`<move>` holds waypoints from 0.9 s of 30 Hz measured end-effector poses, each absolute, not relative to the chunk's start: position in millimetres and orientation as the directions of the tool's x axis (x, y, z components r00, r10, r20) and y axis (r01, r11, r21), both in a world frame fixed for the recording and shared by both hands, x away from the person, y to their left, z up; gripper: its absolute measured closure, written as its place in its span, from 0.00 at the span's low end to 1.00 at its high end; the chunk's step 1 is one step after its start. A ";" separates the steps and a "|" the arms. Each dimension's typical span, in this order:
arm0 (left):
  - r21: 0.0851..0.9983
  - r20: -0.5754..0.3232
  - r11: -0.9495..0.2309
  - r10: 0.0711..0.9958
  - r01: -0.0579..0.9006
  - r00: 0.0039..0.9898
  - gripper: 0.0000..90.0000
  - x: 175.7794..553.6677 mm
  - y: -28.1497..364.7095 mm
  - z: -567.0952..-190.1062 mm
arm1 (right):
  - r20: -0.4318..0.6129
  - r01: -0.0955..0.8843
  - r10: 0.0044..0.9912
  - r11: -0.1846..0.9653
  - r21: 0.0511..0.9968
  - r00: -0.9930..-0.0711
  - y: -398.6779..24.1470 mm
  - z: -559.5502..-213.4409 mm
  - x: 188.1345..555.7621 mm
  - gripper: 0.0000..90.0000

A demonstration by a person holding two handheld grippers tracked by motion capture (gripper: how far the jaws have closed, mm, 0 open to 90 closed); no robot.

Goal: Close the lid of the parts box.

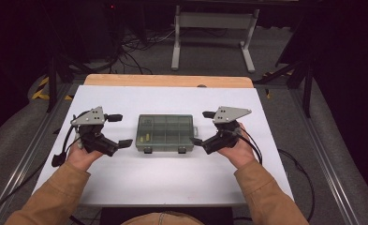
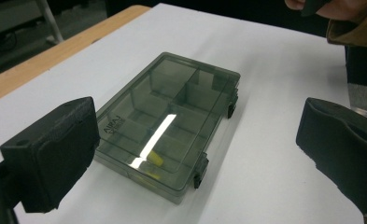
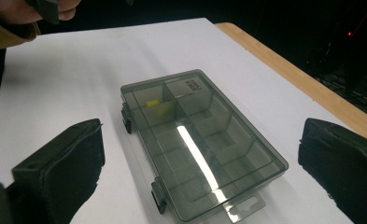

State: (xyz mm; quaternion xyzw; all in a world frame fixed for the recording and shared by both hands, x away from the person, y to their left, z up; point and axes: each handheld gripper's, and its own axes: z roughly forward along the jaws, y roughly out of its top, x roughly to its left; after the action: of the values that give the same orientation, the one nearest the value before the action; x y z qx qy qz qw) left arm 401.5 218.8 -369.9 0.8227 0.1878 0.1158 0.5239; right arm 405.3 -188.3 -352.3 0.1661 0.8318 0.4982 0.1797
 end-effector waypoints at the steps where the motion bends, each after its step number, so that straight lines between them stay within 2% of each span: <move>1: 0.914 0.000 -0.365 0.437 0.177 0.900 0.00 396.8 222.4 -371.7 | -0.132 0.097 0.459 0.443 0.891 -0.879 -190.0 -352.9 404.1 0.01; 12: 0.941 0.006 -0.302 0.470 0.154 0.882 0.00 378.2 235.8 -390.5 | -0.125 0.091 0.508 0.379 0.921 -0.852 -214.6 -369.3 388.9 0.01; 17: 0.956 -0.026 -0.245 0.479 0.162 0.878 0.00 372.3 246.7 -406.8 | -0.113 0.101 0.531 0.358 0.928 -0.840 -228.6 -383.3 382.2 0.01; 27: 0.967 -0.025 -0.210 0.495 0.147 0.869 0.00 361.0 258.6 -430.1 | -0.106 0.106 0.557 0.334 0.936 -0.824 -245.6 -405.2 374.2 0.01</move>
State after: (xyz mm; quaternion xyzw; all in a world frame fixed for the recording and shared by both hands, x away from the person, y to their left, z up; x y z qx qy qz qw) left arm 361.0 258.6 -430.1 0.7638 0.2103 0.1466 0.5924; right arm 374.2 -245.6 -405.2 0.2099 0.7894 0.5374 0.2099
